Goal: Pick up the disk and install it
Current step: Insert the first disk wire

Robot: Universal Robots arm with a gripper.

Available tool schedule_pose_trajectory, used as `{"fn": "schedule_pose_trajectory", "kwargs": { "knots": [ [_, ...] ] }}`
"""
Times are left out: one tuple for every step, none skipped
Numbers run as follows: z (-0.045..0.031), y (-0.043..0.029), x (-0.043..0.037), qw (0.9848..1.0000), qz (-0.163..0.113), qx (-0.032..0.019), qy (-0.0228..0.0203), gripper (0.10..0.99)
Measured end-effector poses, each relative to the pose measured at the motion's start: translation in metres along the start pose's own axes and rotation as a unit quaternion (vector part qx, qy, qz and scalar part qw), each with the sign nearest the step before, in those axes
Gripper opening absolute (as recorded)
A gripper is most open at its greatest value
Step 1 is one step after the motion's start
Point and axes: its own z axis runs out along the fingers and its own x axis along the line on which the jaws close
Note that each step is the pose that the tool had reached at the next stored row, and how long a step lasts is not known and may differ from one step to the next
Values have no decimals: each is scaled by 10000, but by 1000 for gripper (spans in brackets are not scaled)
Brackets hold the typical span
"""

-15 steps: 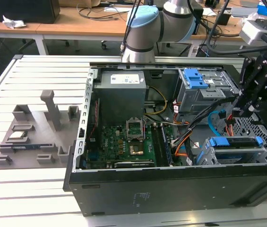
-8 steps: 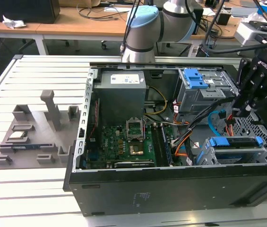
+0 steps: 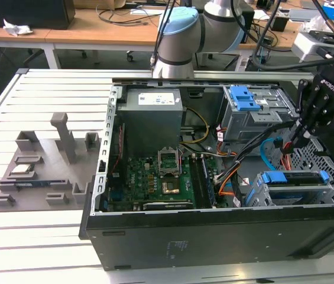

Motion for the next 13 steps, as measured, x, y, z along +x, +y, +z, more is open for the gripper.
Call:
{"fn": "schedule_pose_trajectory", "kwargs": {
  "knots": [
    [0,0,0,10000,0,0,5,169],
    [0,0,0,10000,1,0,9,169],
    [1,-1,16,10000,0,1,8,169],
    [2,-3,51,10000,0,0,10,169],
    [6,-5,101,10000,1,0,9,169],
    [12,-8,185,10000,1,0,9,169],
    [20,-12,260,10000,1,1,10,169],
    [28,-14,305,10000,1,0,10,169],
    [55,-20,393,10000,1,0,10,169],
    [99,-27,469,10000,1,0,10,169],
    [112,-29,476,10000,0,0,10,169],
    [120,-30,479,10000,0,1,9,169],
    [120,-30,479,10000,0,1,10,169]
  ]
}}
